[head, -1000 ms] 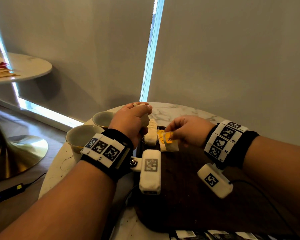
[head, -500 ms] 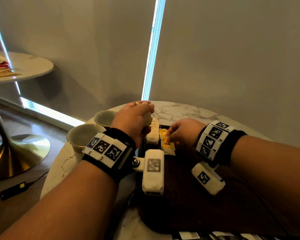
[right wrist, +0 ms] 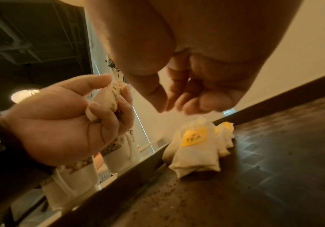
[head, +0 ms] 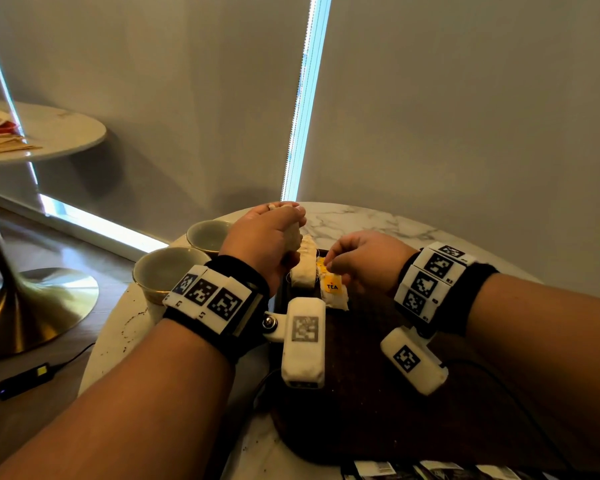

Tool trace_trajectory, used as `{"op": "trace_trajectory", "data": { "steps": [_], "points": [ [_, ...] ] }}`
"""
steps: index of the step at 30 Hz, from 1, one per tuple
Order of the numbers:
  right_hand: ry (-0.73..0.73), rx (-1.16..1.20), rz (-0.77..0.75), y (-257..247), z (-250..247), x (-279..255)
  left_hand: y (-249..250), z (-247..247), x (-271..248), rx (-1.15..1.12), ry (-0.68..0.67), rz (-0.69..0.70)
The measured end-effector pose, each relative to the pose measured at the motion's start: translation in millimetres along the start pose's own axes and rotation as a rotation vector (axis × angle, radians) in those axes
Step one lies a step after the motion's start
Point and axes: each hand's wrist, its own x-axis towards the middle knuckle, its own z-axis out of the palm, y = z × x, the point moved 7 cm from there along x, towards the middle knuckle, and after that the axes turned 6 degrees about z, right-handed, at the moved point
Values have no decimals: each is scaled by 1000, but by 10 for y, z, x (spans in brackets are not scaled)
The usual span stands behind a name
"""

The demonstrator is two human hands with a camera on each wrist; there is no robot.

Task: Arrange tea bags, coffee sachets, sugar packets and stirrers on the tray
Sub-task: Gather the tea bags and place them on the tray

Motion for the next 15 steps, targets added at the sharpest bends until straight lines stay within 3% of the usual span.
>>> {"op": "trace_trajectory", "data": {
  "steps": [4,8,15],
  "points": [
    [-197,20,88,48,197,-51,-17,15,-11,-63,13,-46],
    [-164,-39,90,93,231,-3,-57,17,-18,-162,30,-146],
    [-110,-71,85,141,222,37,-51,40,-33,-222,11,-163]
  ]
}}
